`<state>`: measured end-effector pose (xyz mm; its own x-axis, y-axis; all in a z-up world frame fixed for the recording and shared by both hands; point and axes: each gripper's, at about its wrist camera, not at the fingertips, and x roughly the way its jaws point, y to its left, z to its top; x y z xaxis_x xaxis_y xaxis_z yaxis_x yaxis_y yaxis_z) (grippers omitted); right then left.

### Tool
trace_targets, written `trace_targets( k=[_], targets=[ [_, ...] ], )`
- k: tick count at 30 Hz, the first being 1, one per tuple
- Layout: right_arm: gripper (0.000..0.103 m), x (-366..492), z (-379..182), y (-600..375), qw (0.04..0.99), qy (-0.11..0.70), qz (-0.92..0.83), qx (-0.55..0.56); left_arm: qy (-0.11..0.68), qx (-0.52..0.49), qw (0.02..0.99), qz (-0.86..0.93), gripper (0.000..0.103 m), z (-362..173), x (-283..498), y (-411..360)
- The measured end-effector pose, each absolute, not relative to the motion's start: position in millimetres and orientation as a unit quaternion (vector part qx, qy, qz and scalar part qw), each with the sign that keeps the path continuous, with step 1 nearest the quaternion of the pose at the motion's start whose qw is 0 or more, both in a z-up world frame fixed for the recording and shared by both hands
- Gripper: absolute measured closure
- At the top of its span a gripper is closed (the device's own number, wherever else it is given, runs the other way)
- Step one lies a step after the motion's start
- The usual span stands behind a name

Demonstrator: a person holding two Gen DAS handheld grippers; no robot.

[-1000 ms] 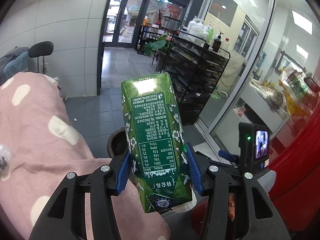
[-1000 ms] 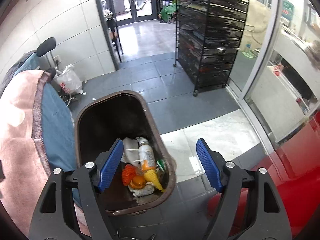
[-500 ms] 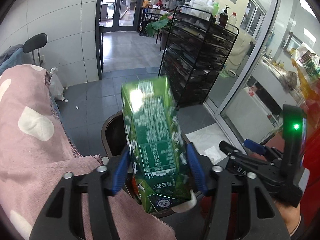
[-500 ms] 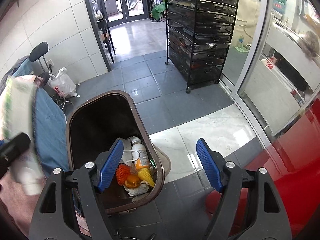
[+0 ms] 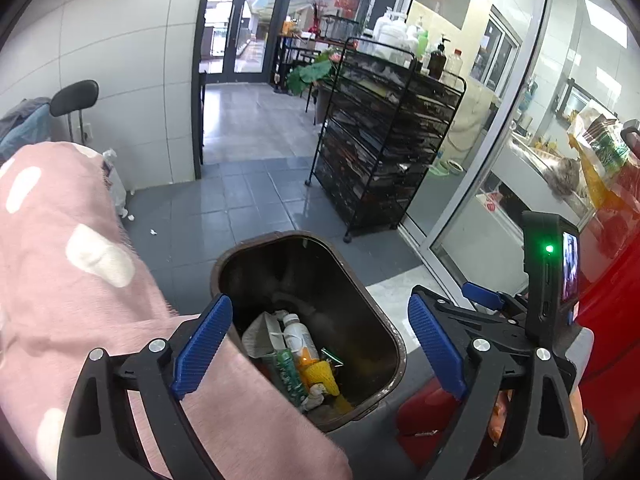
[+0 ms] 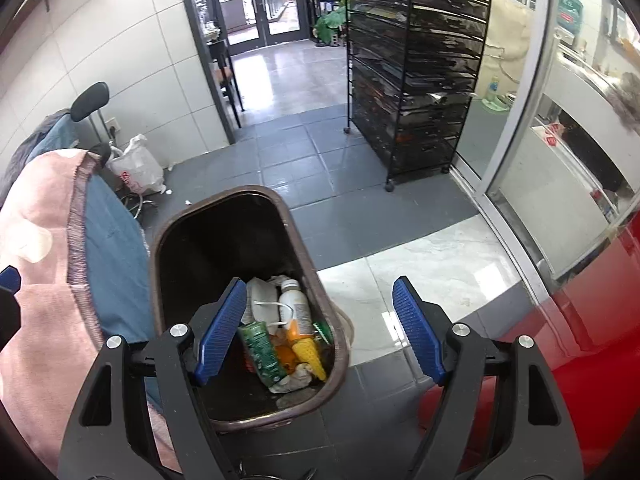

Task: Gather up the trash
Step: 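Lower the green carton into the bin and open the left tool, then move both tools back over the table toward the yogurt cup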

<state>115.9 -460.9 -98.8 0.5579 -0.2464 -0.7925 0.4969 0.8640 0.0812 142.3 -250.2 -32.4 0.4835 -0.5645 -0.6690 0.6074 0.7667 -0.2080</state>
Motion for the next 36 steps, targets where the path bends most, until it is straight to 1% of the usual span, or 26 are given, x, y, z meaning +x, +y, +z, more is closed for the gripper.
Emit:
trace_targets(
  k=[4,6,8,11,19,27,36],
  targets=[
    [0.027,120.5,-92.5,-451.7,0.877,0.414,-0.197,0.146,0.356,0.017,0.874,-0.329,0.011,-21.5,134.4,-230.3],
    [0.024,123.3,-88.0,-444.3,0.881,0.410,-0.187,0.145,0.339,0.015,0.884,-0.320,0.007,-15.0,128.5,-219.3],
    [0.023,126.1,-82.3,-435.3,0.887,0.404,-0.172,0.142,0.323,0.014,0.894,-0.312,0.006,-8.0,123.0,-209.0],
    [0.022,133.0,-74.8,-418.3,0.894,0.401,-0.147,0.132,0.306,0.013,0.906,-0.293,0.006,1.1,117.4,-192.9],
    [0.020,153.8,-52.6,-360.0,0.912,0.393,-0.045,0.110,0.300,-0.012,0.924,-0.237,0.006,10.2,117.7,-140.6],
    [0.019,171.2,-33.9,-292.7,0.919,0.384,0.035,0.078,0.294,-0.015,0.939,-0.177,0.006,11.4,112.9,-92.9],
    [0.019,188.2,-20.3,-225.9,0.914,0.388,0.108,0.049,0.301,-0.041,0.948,-0.100,0.006,4.7,115.5,-23.8]
  ],
)
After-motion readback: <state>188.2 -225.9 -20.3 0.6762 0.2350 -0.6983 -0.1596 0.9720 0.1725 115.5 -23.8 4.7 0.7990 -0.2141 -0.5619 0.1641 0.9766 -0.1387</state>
